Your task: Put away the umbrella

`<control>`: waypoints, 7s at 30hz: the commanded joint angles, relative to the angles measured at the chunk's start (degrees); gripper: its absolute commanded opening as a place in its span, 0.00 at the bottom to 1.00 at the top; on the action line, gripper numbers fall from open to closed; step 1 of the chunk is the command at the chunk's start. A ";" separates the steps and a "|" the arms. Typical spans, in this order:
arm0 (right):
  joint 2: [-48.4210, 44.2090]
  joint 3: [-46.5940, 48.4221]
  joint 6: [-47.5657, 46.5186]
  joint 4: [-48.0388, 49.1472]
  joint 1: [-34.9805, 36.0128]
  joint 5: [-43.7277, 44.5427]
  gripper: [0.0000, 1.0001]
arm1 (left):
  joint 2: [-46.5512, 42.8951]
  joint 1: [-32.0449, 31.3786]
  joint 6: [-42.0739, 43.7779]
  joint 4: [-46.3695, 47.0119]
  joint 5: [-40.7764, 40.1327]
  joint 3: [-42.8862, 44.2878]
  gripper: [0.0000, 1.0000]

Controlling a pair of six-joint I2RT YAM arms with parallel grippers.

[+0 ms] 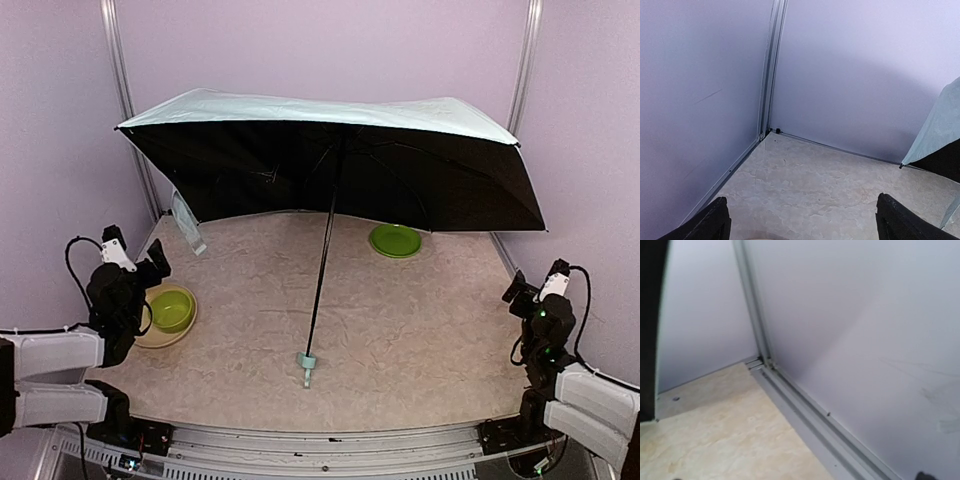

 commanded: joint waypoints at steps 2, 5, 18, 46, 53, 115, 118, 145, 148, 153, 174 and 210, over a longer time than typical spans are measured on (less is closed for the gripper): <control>-3.82 1.80 4.00 -4.65 -0.63 4.06 1.00 | -4.69 -2.99 -0.13 -4.04 -0.69 2.60 0.99; -8.56 3.12 7.21 -9.60 -0.62 -2.15 1.00 | -7.70 -6.75 0.50 -6.48 -0.65 4.05 0.99; -15.62 0.74 21.64 -2.53 -0.35 -52.40 0.88 | -10.03 -31.30 2.11 -11.80 4.12 6.18 0.97; 64.70 66.45 13.54 -2.00 34.47 -38.84 0.92 | 2.28 -49.46 0.29 -14.54 -0.20 11.68 0.99; 69.75 69.73 16.60 2.04 34.33 -41.43 0.58 | 6.15 -49.44 2.20 -17.31 1.76 14.48 0.99; 45.28 68.53 4.87 -0.04 47.25 -32.62 0.71 | 19.78 -42.87 -7.36 3.02 39.95 24.65 0.00; 45.00 65.71 13.51 5.80 41.84 -42.37 0.75 | 19.82 -42.91 -8.51 5.40 42.82 23.75 0.00; 60.23 78.30 38.80 25.25 38.14 -41.35 0.62 | 24.19 -44.60 -12.67 4.35 44.68 25.70 0.00; 60.08 77.54 38.77 25.62 38.22 -40.86 0.56 | 24.15 -44.71 -12.78 5.15 44.87 25.53 0.00; 58.82 75.03 38.25 27.40 38.22 -40.03 0.55 | 24.13 -44.71 -12.54 5.31 44.96 25.52 0.00; 56.58 75.09 34.13 18.72 38.18 -44.16 0.00 | 20.67 -43.14 -12.36 4.98 47.18 25.56 0.00; 55.71 60.44 12.13 -11.91 45.76 -47.42 0.12 | 15.93 -39.59 -4.84 18.06 41.16 32.21 0.00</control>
